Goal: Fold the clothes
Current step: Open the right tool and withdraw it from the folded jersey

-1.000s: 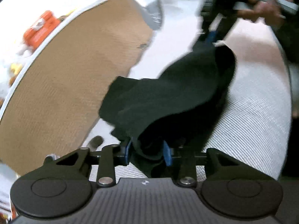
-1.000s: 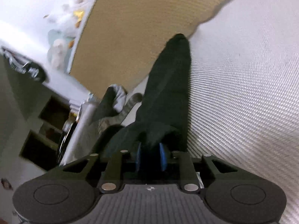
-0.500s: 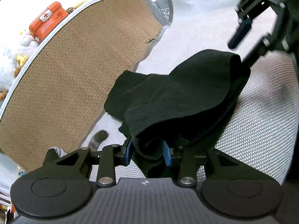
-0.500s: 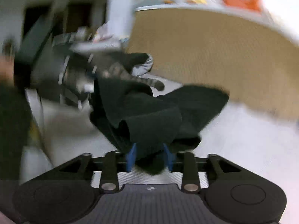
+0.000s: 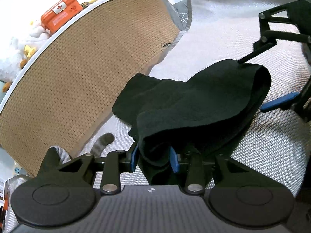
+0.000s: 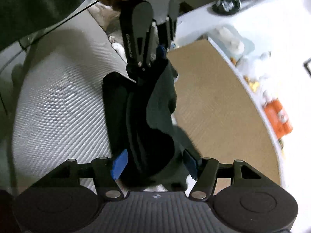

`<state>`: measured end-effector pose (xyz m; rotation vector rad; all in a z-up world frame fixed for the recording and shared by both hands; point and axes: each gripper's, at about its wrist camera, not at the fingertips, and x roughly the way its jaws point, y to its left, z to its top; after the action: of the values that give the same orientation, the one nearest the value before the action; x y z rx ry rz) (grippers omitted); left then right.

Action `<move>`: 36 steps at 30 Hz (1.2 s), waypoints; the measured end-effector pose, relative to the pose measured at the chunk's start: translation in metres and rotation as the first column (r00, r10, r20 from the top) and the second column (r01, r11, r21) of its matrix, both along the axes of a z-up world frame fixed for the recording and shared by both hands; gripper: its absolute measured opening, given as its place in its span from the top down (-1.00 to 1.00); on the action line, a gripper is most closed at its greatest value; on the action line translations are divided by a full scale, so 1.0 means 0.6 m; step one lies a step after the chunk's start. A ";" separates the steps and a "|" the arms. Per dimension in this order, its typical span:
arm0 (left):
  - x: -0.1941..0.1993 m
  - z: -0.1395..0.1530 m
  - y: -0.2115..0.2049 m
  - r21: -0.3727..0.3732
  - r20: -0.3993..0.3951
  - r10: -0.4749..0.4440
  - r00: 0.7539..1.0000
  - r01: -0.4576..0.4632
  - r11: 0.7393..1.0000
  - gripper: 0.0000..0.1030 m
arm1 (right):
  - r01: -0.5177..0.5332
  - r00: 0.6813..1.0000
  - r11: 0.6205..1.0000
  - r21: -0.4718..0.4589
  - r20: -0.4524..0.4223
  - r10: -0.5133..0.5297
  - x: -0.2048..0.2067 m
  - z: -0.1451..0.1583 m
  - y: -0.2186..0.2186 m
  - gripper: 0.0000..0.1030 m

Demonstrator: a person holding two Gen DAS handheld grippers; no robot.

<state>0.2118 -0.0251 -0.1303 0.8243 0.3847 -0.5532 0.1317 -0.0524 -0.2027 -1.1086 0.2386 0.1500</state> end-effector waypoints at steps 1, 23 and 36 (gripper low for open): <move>0.000 0.000 0.001 -0.004 -0.001 0.000 1.000 0.000 1.000 0.25 | 0.003 1.000 1.000 -0.014 0.016 -0.003 0.004 -0.002 0.004 -0.36; 0.002 0.012 0.019 -0.076 0.015 0.023 1.000 -0.022 0.997 0.24 | 0.059 0.991 0.951 0.303 -0.132 -0.020 0.061 0.137 -0.060 0.84; -0.006 0.024 0.027 -0.130 0.107 0.087 0.990 -0.072 0.989 0.10 | 0.158 0.987 0.890 0.427 -0.106 -0.124 0.209 0.207 -0.115 0.84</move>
<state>0.2084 -0.0090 -0.1162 0.7118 0.2753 -0.4498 0.2573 -0.1216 -0.0786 -0.6371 0.3353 0.1080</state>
